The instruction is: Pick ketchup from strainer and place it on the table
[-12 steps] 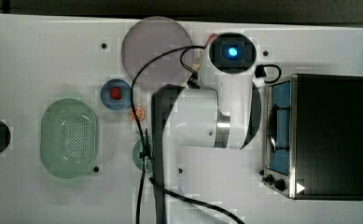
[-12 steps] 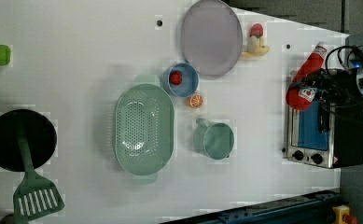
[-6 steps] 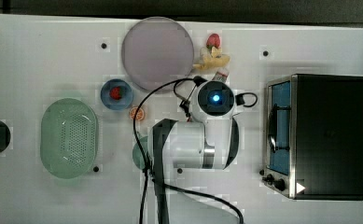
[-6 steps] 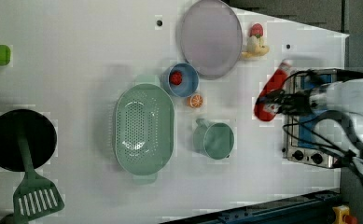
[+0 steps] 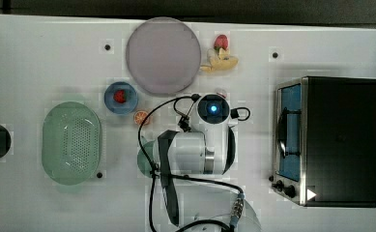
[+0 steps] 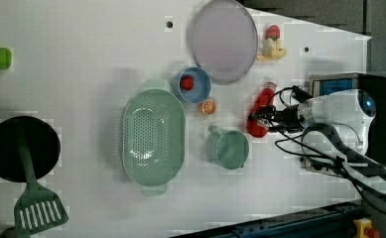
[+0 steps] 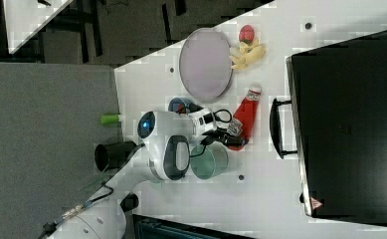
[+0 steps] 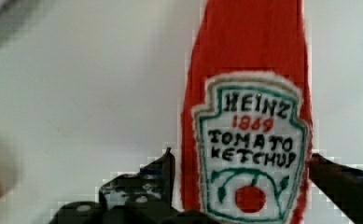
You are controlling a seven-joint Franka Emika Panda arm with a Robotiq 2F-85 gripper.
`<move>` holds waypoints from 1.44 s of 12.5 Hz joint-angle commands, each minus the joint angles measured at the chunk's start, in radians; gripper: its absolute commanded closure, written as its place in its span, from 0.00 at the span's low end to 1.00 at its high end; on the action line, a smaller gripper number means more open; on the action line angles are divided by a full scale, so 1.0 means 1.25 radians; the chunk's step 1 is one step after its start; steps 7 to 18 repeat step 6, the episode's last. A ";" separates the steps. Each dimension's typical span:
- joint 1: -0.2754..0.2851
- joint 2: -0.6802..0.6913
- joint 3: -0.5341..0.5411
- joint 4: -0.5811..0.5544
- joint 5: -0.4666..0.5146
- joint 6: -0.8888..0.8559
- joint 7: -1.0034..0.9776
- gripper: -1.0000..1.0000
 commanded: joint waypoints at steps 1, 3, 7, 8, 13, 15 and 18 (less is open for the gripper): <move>0.010 -0.150 0.017 0.041 0.014 0.015 -0.034 0.00; 0.011 -0.223 0.019 0.076 0.015 -0.051 -0.029 0.00; 0.012 -0.304 0.023 0.173 0.016 -0.260 0.038 0.00; 0.012 -0.304 0.023 0.173 0.016 -0.260 0.038 0.00; 0.012 -0.304 0.023 0.173 0.016 -0.260 0.038 0.00; 0.012 -0.304 0.023 0.173 0.016 -0.260 0.038 0.00; 0.012 -0.304 0.023 0.173 0.016 -0.260 0.038 0.00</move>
